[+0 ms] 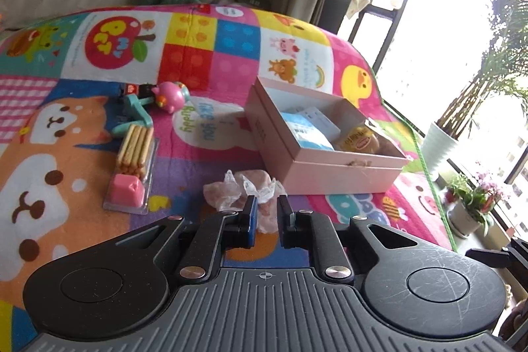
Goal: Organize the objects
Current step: 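Grasp the white lace scrunchie with the left tool, then carry the lace scrunchie with the left tool while the right carries the knitted doll toward the box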
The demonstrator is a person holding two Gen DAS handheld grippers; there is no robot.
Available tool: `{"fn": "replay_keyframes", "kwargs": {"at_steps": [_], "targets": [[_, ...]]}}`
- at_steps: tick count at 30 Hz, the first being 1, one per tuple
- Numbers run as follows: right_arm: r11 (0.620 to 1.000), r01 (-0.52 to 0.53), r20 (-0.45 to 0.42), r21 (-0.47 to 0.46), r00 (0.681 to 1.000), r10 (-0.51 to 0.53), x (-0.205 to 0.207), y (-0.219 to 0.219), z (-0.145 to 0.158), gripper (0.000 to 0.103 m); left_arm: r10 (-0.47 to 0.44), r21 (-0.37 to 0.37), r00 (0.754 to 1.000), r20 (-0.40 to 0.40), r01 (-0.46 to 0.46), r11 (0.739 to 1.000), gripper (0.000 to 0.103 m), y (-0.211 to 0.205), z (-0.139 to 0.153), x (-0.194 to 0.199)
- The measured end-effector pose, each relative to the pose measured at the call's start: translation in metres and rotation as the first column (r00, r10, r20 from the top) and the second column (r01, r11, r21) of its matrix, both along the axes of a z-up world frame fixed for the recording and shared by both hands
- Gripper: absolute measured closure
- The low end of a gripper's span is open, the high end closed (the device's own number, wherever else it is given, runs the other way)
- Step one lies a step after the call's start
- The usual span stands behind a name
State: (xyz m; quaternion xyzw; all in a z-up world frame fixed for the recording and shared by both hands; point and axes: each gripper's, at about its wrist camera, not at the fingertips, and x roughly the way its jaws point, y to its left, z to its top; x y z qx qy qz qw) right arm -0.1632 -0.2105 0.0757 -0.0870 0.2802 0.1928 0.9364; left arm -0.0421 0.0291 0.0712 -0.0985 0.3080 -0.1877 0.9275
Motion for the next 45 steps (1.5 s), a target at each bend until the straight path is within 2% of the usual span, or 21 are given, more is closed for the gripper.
{"fn": "replay_keyframes", "kwargs": {"at_steps": [3,5,7,9,10,14,16,22,23,26,27,29,31,33,35,37,38,40,42,43,45], "targets": [[0.996,0.041,-0.061,-0.076,0.997,-0.046,0.011,0.009,-0.009,0.000,-0.001,0.008,1.000,0.014,0.000,1.000,0.088,0.002,-0.001,0.006],[0.993,0.051,-0.125,-0.106,0.990,-0.064,0.024,0.014,-0.020,0.001,-0.040,0.006,0.999,0.017,0.040,0.999,0.088,0.001,-0.003,0.006],[0.989,0.062,-0.173,-0.134,0.981,-0.085,0.037,0.018,-0.029,0.009,-0.092,0.022,0.996,-0.010,0.092,0.995,0.088,-0.002,-0.007,0.010],[0.986,0.069,-0.203,-0.152,0.974,-0.100,0.046,0.021,-0.034,0.017,-0.103,0.060,0.995,-0.017,0.103,0.993,0.088,-0.012,-0.010,0.018],[0.985,0.072,-0.211,-0.156,0.972,-0.104,0.050,0.022,-0.036,0.026,-0.100,0.083,0.995,-0.014,0.101,0.991,0.087,-0.017,-0.011,0.023],[0.990,0.090,-0.219,-0.106,0.969,-0.111,0.054,0.018,-0.030,0.028,0.008,0.195,0.998,-0.066,0.006,0.981,0.087,-0.034,-0.023,0.053],[0.993,0.082,-0.212,-0.085,0.972,-0.099,0.051,0.015,-0.025,0.028,0.041,0.217,0.996,-0.078,-0.023,0.976,0.087,-0.035,-0.026,0.061],[0.992,0.103,-0.196,-0.066,0.974,-0.115,0.056,0.007,-0.024,0.028,0.038,0.247,0.991,-0.127,-0.005,0.969,0.086,-0.034,-0.037,0.068],[0.992,0.111,-0.197,-0.065,0.973,-0.122,0.058,0.006,-0.025,0.028,0.023,0.244,0.993,-0.114,0.006,0.970,0.086,-0.033,-0.038,0.065],[0.991,0.124,-0.193,-0.059,0.972,-0.133,0.061,0.003,-0.029,0.028,-0.100,0.254,0.988,-0.117,0.127,0.959,0.086,-0.031,-0.041,0.044],[0.991,0.124,-0.191,-0.057,0.973,-0.132,0.061,0.002,-0.030,0.028,-0.142,0.259,0.984,-0.110,0.166,0.951,0.085,-0.029,-0.042,0.035],[0.991,0.123,-0.190,-0.050,0.973,-0.131,0.062,0.000,-0.032,0.028,-0.233,0.303,0.968,-0.098,0.252,0.919,0.085,-0.029,-0.042,0.014],[0.991,0.127,-0.183,-0.039,0.974,-0.132,0.062,-0.002,-0.033,0.027,-0.267,0.319,0.957,-0.111,0.289,0.903,0.085,-0.029,-0.041,-0.003],[0.991,0.134,-0.171,-0.027,0.976,-0.137,0.063,-0.003,-0.031,0.025,-0.258,0.291,0.958,-0.122,0.283,0.914,0.085,-0.029,-0.041,-0.008],[0.990,0.140,-0.167,-0.014,0.976,-0.141,0.066,-0.004,-0.030,0.021,-0.237,0.264,0.965,-0.116,0.260,0.929,0.080,-0.031,-0.042,-0.009],[0.990,0.143,-0.167,-0.001,0.976,-0.141,0.067,-0.004,-0.027,0.021,-0.249,0.253,0.961,-0.121,0.273,0.928,0.059,-0.039,-0.042,-0.006],[0.990,0.143,-0.163,0.006,0.977,-0.140,0.067,-0.004,-0.025,0.021,-0.257,0.256,0.958,-0.127,0.282,0.925,0.053,-0.044,-0.041,-0.005],[0.989,0.144,-0.148,0.014,0.979,-0.141,0.064,-0.005,-0.019,0.020,-0.273,0.270,0.952,-0.135,0.301,0.915,0.028,-0.059,-0.042,-0.004],[0.988,0.151,-0.123,0.016,0.981,-0.148,0.060,-0.009,-0.012,0.018,-0.289,0.299,0.948,-0.135,0.317,0.900,0.014,-0.071,-0.045,-0.006],[0.987,0.158,-0.108,0.017,0.982,-0.156,0.058,-0.012,-0.007,0.017,-0.294,0.324,0.947,-0.128,0.320,0.890,0.011,-0.077,-0.047,-0.008],[0.984,0.175,-0.084,0.023,0.981,-0.172,0.053,-0.020,0.002,0.017,-0.275,0.335,0.956,-0.100,0.293,0.895,0.013,-0.078,-0.048,-0.012]]}}
